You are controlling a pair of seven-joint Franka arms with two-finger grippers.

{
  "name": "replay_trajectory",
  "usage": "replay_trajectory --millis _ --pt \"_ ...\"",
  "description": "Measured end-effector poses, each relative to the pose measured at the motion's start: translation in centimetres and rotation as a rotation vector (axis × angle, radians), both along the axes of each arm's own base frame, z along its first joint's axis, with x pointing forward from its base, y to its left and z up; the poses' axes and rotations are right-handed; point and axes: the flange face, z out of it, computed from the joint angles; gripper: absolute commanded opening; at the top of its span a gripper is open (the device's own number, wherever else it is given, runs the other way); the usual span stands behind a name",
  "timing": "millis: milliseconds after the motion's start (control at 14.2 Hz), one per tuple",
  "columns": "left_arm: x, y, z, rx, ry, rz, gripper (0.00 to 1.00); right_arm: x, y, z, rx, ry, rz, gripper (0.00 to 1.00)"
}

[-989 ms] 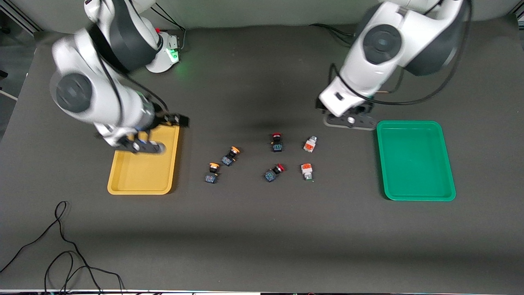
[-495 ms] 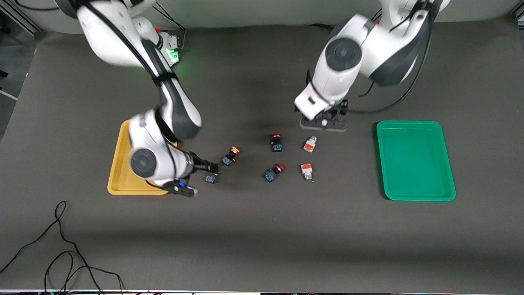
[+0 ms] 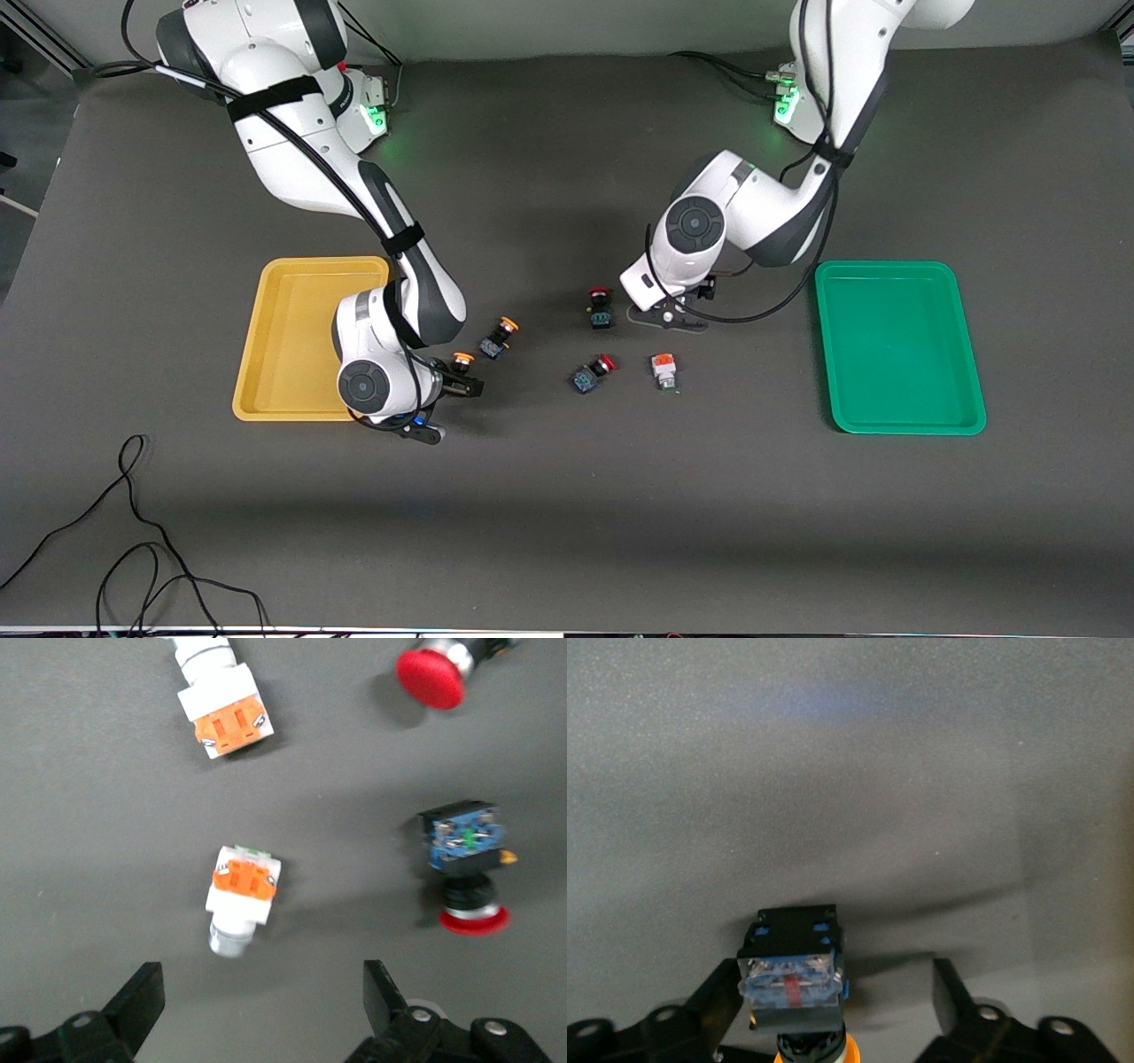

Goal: Place green and yellow buttons in trays
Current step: 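Grasp the black button with the right gripper while the left gripper grasps the white button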

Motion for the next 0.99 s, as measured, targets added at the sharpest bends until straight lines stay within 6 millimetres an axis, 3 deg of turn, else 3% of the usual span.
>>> replay_trajectory --millis 71,141,424,565,636,777,848,989 --pt "0.0 0.1 -1.2 -0.001 -0.004 -0.007 1.00 0.1 0.1 0.2 0.002 -0.004 0.000 0.10" --pt "0.0 0.2 -2.3 -0.003 -0.005 -0.010 1.00 0.3 0.2 0.4 0.004 -0.008 0.001 0.00" --pt "0.0 0.3 -4.9 -0.009 -0.003 -0.012 0.92 0.8 0.4 1.5 0.011 -0.025 -0.005 0.00" --pt "0.2 0.4 -5.0 -0.005 -0.009 -0.019 0.74 1.5 0.0 4.7 0.018 -0.024 -0.012 0.00" --pt "0.2 0.5 -5.0 -0.001 -0.013 -0.026 0.57 1.9 -0.6 7.9 0.023 -0.016 -0.017 0.00" --pt "0.3 0.6 -5.1 0.003 -0.015 -0.030 0.31 1.7 -2.6 17.2 0.048 0.005 -0.024 0.00" --pt "0.3 0.7 -5.2 0.004 -0.014 -0.028 0.26 0.9 -4.0 22.4 0.062 0.014 -0.026 0.00" --pt "0.6 1.0 -5.1 0.004 -0.016 -0.022 0.25 -1.7 -7.5 31.5 0.065 0.027 -0.026 0.00"
